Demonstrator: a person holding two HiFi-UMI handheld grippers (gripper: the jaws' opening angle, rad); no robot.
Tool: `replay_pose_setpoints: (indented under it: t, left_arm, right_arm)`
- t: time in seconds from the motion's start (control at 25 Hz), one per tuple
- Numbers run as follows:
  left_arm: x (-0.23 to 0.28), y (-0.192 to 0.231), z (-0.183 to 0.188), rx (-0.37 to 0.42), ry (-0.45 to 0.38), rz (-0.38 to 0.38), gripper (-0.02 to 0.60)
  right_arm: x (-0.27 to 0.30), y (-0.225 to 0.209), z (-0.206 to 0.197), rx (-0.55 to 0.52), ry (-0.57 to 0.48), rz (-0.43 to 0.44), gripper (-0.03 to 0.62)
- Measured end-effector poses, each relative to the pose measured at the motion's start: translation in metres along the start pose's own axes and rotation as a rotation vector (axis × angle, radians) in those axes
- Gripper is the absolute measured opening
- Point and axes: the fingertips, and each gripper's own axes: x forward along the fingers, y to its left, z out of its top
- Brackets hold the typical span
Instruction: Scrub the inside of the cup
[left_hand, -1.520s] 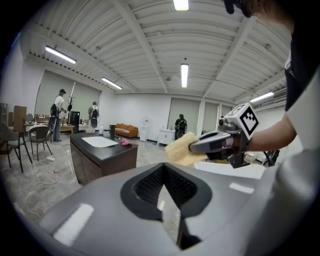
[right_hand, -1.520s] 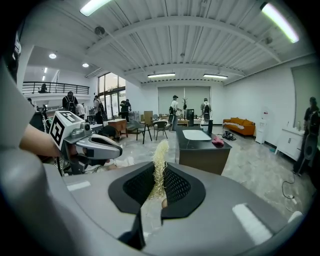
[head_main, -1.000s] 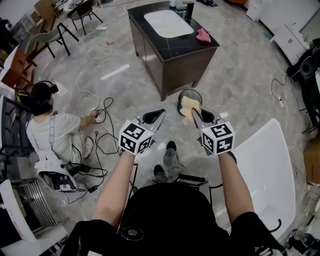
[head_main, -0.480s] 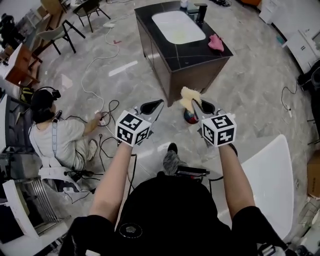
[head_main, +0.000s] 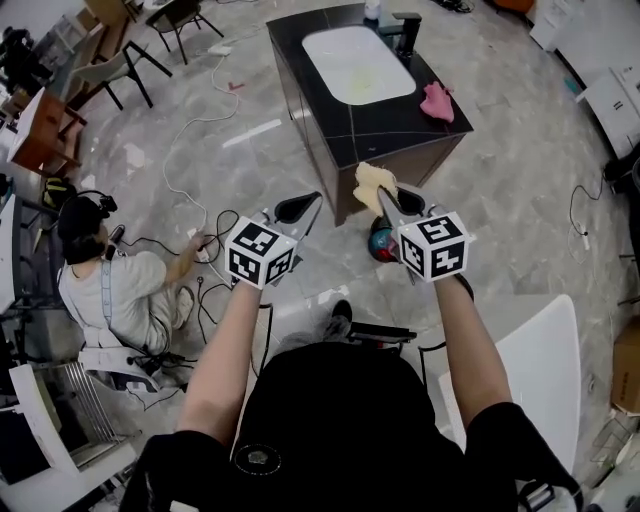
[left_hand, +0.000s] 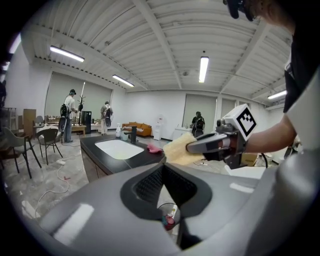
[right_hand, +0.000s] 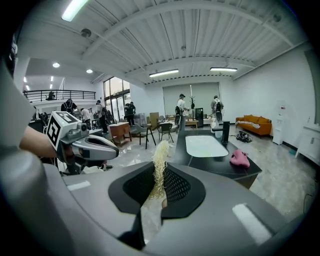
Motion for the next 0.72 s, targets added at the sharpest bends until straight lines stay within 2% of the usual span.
replay_pose_setpoints:
  t: [0.36, 0.72]
  left_arm:
    - [0.019, 0.028, 0.006, -0.017, 0.012, 0.042, 0.0]
    - [0.031, 0.068, 0.001, -0.034, 0.02, 0.042, 0.0]
  right_arm:
    - [0.038, -0.017, 0.013, -0.008, 0.014, 0.053, 0.042]
    - [0.081, -0.025, 0.021, -0.008, 0.03, 0.053, 0.043]
